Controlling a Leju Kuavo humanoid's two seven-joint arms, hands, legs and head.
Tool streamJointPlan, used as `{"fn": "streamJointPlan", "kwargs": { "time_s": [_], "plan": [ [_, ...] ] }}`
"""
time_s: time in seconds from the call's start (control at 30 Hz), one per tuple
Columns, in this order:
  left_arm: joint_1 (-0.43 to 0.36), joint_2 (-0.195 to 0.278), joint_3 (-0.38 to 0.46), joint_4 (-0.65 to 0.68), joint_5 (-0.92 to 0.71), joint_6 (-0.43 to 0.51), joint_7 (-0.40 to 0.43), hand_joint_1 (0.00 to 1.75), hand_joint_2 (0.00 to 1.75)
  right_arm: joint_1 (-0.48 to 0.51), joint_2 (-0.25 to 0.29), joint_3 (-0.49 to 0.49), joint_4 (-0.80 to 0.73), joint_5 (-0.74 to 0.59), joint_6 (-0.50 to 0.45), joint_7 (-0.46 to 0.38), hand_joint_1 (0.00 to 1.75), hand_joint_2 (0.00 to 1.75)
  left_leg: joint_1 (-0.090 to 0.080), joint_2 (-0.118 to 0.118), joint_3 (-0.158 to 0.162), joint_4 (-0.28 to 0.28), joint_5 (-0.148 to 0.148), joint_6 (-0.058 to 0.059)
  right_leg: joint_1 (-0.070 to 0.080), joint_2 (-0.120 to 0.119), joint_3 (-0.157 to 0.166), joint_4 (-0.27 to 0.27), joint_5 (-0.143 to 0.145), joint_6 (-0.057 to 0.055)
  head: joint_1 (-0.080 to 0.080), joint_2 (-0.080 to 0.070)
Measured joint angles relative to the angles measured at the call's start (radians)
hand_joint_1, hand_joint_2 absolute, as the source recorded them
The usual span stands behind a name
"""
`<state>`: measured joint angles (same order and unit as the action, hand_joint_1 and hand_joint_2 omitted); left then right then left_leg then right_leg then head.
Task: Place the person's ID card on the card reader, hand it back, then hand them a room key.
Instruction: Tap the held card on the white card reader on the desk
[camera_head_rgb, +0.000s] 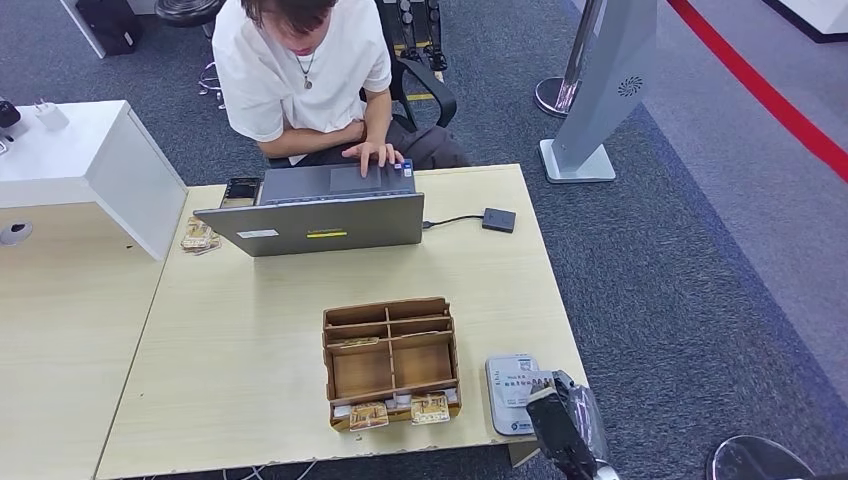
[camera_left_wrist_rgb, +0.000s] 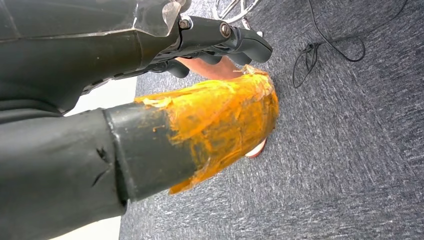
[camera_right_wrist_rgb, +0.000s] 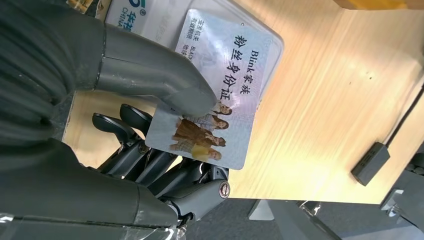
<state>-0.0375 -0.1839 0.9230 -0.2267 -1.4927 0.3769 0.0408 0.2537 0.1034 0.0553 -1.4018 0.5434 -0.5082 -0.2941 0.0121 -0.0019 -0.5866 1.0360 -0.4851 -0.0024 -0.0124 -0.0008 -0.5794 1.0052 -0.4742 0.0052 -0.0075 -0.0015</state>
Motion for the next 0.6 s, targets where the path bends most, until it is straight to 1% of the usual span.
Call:
{"fn": "streamJointPlan", "kwargs": {
  "time_s": [0.27, 0.6],
  "plan": [
    [0.000, 0.000, 0.001, 0.000, 0.000, 0.000, 0.000, 0.00, 0.00, -0.014, 0.011, -0.023, 0.033, 0.047, 0.006, 0.010, 1.75, 1.75, 0.000, 0.000, 0.000, 0.000, 0.000, 0.000, 0.000, 0.000, 0.000, 0.000, 0.000, 0.000, 0.000, 0.000],
    [0.000, 0.000, 0.002, 0.000, 0.000, 0.001, 0.000, 0.00, 0.00, -0.028, 0.015, -0.026, 0.054, 0.095, -0.004, 0.023, 1.75, 1.75, 0.000, 0.000, 0.001, 0.000, 0.000, 0.000, 0.000, 0.000, 0.001, 0.000, 0.000, 0.000, 0.000, 0.000]
  ]
}}
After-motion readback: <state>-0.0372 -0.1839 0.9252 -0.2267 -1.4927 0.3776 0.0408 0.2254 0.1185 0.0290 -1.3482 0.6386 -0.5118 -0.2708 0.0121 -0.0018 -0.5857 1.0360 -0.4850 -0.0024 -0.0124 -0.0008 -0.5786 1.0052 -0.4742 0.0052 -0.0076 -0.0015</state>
